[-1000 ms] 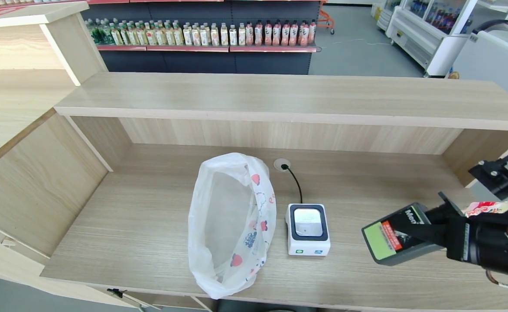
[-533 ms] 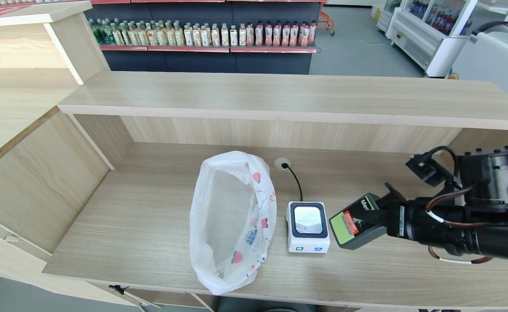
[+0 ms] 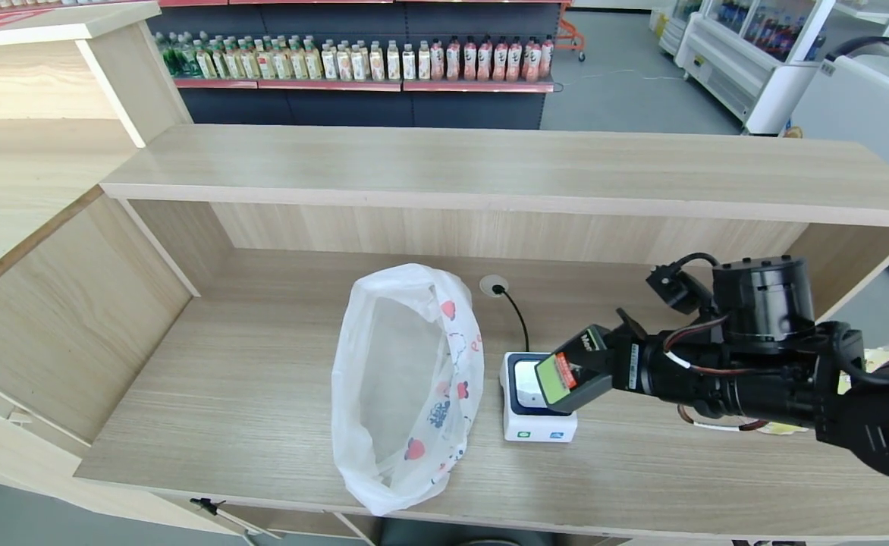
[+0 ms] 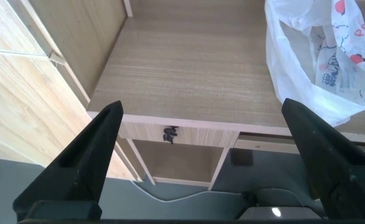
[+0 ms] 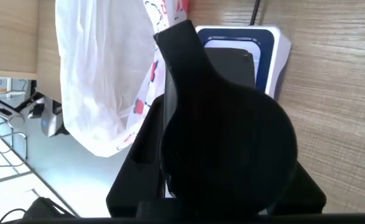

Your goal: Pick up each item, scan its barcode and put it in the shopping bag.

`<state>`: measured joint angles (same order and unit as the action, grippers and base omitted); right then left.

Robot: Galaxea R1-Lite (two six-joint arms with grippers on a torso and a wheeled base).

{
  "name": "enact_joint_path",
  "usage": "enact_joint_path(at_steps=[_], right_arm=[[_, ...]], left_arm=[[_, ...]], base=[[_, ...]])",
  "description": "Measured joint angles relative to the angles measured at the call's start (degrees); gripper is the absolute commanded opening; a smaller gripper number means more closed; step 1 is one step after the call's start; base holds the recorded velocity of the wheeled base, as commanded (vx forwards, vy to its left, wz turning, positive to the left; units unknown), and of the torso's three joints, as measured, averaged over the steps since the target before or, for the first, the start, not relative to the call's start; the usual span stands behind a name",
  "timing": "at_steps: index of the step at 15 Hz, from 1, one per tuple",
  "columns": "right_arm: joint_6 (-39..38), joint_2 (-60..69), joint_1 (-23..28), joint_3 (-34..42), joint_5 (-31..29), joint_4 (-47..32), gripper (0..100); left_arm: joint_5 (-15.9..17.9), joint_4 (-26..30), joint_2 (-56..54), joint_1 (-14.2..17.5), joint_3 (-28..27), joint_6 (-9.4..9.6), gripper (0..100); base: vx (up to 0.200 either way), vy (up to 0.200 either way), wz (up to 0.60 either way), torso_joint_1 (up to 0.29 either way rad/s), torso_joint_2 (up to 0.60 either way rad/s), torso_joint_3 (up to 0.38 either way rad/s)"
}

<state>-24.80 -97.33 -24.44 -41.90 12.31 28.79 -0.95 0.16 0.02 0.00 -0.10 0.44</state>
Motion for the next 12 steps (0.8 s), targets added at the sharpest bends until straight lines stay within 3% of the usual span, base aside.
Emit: enact_joint_path(at_steps=[12], right_arm=[[1.3, -6.5, -1.9, -3.3, -0.5, 1.1, 0]], left_arm=[[0.0, 0.0, 0.0, 0.0, 0.0, 0.00, 100]], base=[[0.000, 0.000, 0.00, 0.000, 0.00, 0.000]])
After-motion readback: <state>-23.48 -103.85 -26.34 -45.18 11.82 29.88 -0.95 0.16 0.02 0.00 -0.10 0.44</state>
